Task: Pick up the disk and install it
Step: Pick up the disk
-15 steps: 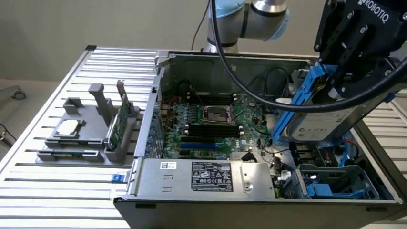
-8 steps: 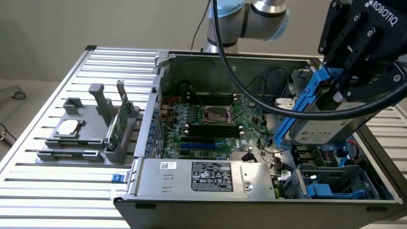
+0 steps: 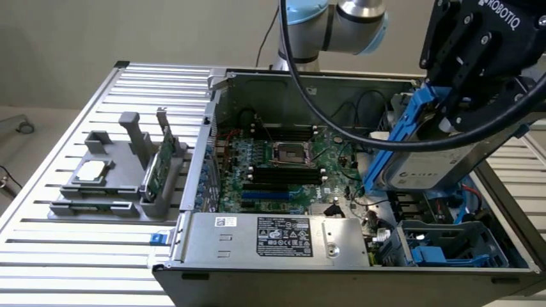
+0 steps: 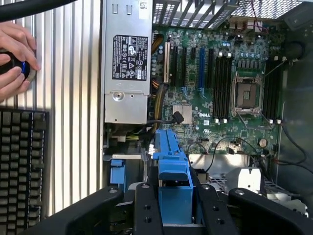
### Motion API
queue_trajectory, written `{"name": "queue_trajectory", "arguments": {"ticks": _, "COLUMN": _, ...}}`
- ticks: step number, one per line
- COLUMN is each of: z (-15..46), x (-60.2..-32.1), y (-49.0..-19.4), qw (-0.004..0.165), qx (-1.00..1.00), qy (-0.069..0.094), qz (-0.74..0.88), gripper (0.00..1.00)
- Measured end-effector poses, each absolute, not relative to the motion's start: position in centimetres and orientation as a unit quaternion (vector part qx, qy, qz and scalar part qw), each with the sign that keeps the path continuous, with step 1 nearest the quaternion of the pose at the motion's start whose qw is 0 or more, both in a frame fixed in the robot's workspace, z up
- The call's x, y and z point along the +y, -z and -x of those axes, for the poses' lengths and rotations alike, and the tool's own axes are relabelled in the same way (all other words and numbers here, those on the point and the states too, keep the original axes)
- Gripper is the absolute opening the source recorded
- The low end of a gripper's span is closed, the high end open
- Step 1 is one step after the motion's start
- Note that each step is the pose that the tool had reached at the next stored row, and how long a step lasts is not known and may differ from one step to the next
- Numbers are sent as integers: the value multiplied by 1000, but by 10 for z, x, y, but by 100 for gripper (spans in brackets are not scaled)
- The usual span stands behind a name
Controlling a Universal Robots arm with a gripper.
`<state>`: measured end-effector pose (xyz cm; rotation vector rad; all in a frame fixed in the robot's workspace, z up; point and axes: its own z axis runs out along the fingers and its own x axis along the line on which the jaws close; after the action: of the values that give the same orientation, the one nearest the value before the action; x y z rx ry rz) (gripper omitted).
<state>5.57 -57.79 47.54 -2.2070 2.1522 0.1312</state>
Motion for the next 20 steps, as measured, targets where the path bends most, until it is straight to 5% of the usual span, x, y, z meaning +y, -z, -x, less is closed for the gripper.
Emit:
{"name": "queue_trajectory", "arguments": {"ticks": 10, "z": -54, "x": -567, "y": -496, "qw": 28, "qx": 695, "qy": -42, "qz": 717, "gripper": 32}}
{"name": "queue_trajectory", "arguments": {"ticks": 20, "z": -55, "x": -589, "y": -500, "qw": 29, "qx": 695, "qy": -43, "qz": 717, "gripper": 32}}
